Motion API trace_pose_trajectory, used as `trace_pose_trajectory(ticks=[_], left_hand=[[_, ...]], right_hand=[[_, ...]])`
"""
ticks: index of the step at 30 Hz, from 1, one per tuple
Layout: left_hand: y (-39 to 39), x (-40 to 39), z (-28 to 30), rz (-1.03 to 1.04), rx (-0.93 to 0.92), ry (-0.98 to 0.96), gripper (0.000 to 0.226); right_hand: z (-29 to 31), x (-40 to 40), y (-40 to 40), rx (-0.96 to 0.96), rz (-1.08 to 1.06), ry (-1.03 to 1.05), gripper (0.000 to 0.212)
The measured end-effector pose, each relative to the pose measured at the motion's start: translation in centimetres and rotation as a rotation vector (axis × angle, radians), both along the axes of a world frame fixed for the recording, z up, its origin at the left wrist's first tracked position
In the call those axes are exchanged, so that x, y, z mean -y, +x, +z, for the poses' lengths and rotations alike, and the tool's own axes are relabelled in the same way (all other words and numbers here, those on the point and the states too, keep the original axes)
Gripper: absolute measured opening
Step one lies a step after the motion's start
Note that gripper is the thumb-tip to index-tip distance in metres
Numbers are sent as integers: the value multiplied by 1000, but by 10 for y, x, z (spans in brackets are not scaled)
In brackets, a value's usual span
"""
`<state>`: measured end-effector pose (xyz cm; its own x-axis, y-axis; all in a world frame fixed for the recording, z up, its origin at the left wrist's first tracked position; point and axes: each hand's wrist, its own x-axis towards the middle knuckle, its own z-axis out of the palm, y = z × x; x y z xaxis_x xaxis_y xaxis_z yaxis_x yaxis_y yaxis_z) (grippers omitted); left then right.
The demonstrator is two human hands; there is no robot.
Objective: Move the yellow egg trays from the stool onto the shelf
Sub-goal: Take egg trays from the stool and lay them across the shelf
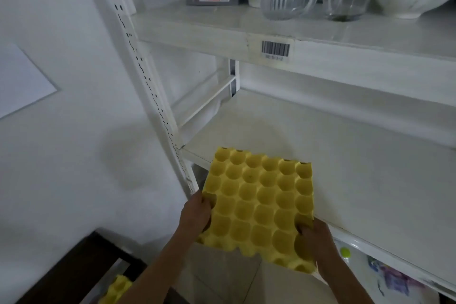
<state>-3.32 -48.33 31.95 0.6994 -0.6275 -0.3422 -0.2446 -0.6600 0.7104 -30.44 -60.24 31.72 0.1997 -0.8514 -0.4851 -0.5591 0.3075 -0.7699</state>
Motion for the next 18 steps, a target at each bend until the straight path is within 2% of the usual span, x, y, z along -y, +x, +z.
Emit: trace_pose_trajectory(ticks=[6,8,11,15,18], left_hand=[[52,52,6,-135,63,100,25],[66,72,4,-167,129,126,28],[90,103,-2,-192,195,109,17],[133,151,-8,-213,168,77,17],[168,195,-14,-226,130,39,16]], right_hand=[[2,50,37,-22,30,-19,16],[-2,60,47,-29,3,-14,17],[-8,75,67,-40,-72,-38,16],[-17,111,105,-91,-165,-51,11],[-27,144,139,-158,-205,-54,16]])
